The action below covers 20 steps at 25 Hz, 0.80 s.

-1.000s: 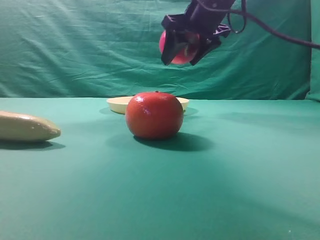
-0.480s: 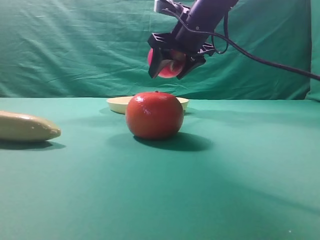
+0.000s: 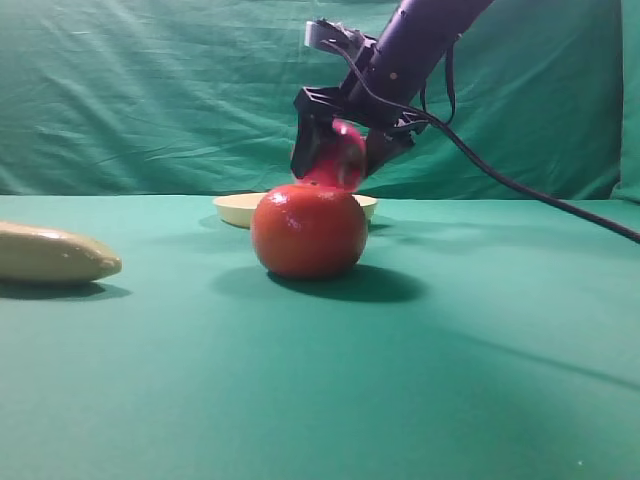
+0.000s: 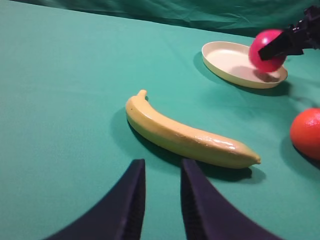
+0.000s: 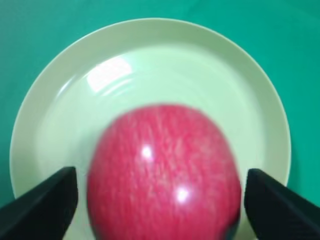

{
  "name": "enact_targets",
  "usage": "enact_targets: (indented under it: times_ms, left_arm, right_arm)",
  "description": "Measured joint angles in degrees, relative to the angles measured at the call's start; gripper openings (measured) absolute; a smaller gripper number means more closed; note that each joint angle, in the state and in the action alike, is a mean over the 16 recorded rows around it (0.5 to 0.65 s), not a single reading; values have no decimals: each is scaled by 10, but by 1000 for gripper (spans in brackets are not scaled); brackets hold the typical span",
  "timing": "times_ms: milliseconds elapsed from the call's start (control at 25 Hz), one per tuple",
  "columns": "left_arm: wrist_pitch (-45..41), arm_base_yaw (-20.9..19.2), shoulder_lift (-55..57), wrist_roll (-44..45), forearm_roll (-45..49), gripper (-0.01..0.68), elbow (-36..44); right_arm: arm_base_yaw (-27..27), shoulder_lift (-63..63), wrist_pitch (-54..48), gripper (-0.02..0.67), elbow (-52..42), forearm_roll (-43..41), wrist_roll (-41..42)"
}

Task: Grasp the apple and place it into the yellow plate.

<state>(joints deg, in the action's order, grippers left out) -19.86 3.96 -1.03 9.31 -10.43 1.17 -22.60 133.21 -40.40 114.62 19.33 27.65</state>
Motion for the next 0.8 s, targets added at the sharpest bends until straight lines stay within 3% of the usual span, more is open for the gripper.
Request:
enact_targets:
  times_ms: [200, 560, 800]
  left_arm:
    - [0, 0, 0, 0, 0, 157, 0]
    - [0, 0, 0, 0, 0, 157, 0]
    - [0, 0, 0, 0, 0, 157, 0]
  right_arm:
    - [0, -32, -25, 534, 8, -36, -1]
    - [0, -129, -110, 192, 21, -109, -47]
    - [0, -198, -183, 35, 22, -166, -125]
